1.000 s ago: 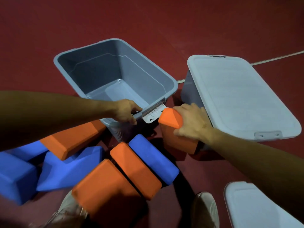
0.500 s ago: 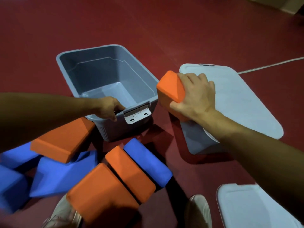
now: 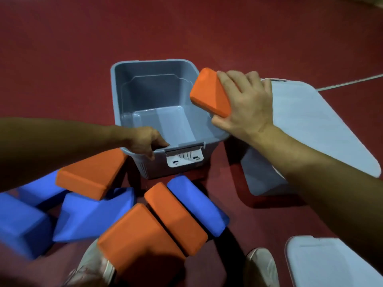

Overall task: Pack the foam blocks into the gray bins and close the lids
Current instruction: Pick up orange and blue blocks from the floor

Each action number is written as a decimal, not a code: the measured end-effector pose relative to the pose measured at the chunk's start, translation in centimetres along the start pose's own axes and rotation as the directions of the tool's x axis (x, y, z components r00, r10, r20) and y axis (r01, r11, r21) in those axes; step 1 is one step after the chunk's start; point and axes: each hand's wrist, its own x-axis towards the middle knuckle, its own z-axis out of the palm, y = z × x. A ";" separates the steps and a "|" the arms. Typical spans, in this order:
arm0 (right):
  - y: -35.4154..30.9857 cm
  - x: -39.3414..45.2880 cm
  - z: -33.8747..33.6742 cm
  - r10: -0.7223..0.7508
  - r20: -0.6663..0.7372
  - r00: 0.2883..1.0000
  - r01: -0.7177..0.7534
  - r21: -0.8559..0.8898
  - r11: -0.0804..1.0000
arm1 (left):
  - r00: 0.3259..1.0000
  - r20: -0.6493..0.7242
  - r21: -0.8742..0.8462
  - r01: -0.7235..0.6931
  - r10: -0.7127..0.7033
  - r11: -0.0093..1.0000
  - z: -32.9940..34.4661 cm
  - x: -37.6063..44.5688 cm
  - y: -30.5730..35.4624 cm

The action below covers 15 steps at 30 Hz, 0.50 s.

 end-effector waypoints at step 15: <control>-2.1 -3.6 6.8 -0.180 0.510 0.841 0.071 0.226 0.972 | 0.873 -0.407 0.318 -0.143 0.271 0.937 0.3 -5.7 -3.7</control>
